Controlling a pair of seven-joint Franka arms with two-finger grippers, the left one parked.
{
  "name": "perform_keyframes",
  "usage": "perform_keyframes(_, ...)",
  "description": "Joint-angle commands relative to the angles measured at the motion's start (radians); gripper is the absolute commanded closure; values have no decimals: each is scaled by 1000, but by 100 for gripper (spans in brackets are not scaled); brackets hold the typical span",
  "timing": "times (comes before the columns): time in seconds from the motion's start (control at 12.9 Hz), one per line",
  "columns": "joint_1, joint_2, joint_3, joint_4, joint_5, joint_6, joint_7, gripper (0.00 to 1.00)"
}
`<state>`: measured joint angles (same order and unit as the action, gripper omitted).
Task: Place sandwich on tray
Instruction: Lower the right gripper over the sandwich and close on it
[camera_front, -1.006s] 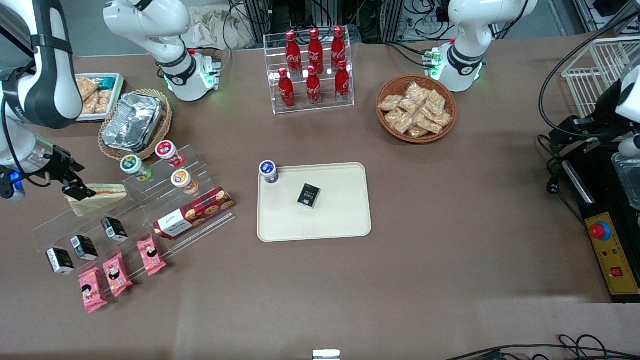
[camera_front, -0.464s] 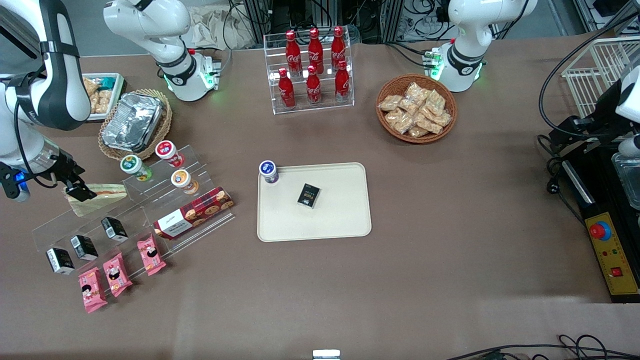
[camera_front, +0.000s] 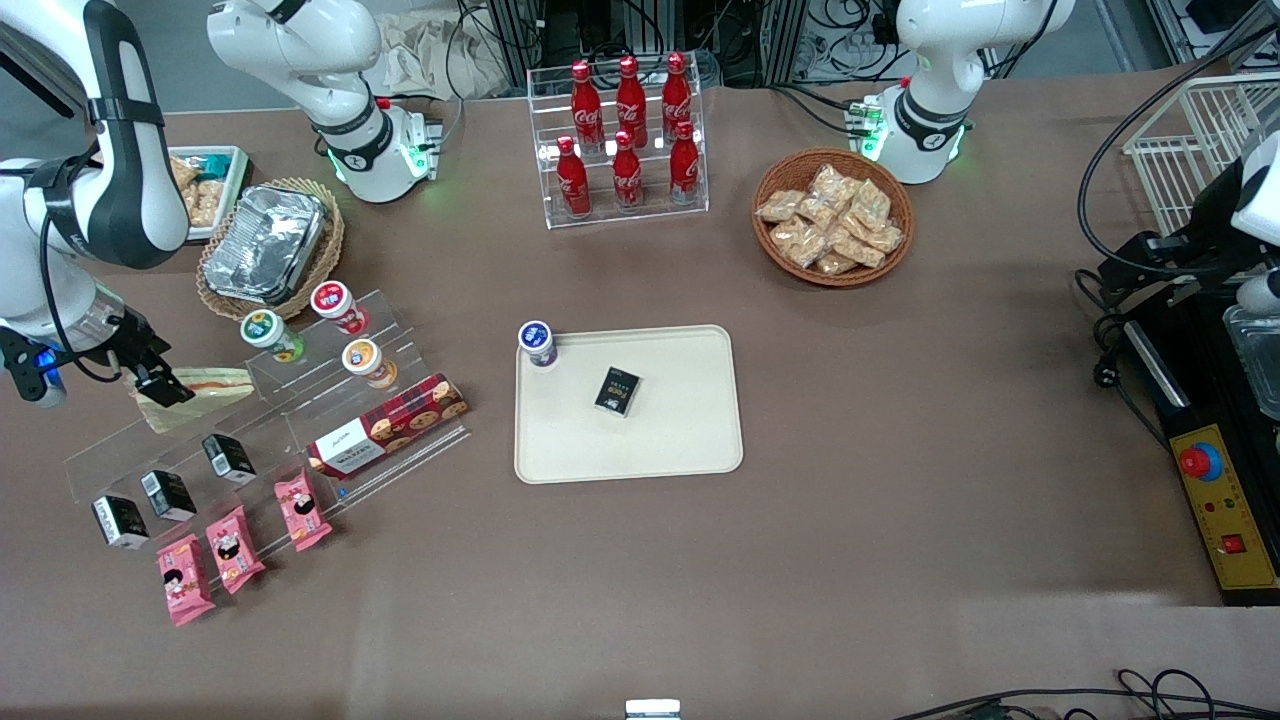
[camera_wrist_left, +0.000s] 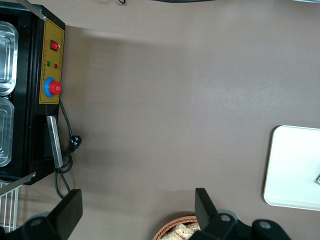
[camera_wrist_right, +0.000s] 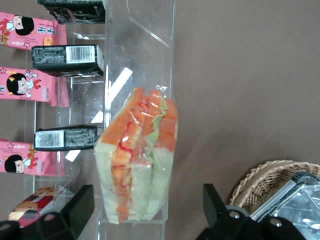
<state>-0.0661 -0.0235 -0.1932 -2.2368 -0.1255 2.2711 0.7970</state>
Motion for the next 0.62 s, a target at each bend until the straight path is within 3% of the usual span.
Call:
perform_keyframes(0.0,-9,3,3,-26,-25,68,-4,4)
perform_keyframes(0.23,-11,27,3,-27,-25,96,-2,6)
perform_keyframes(0.54,-12,60,1,-24,-25,122,2,27)
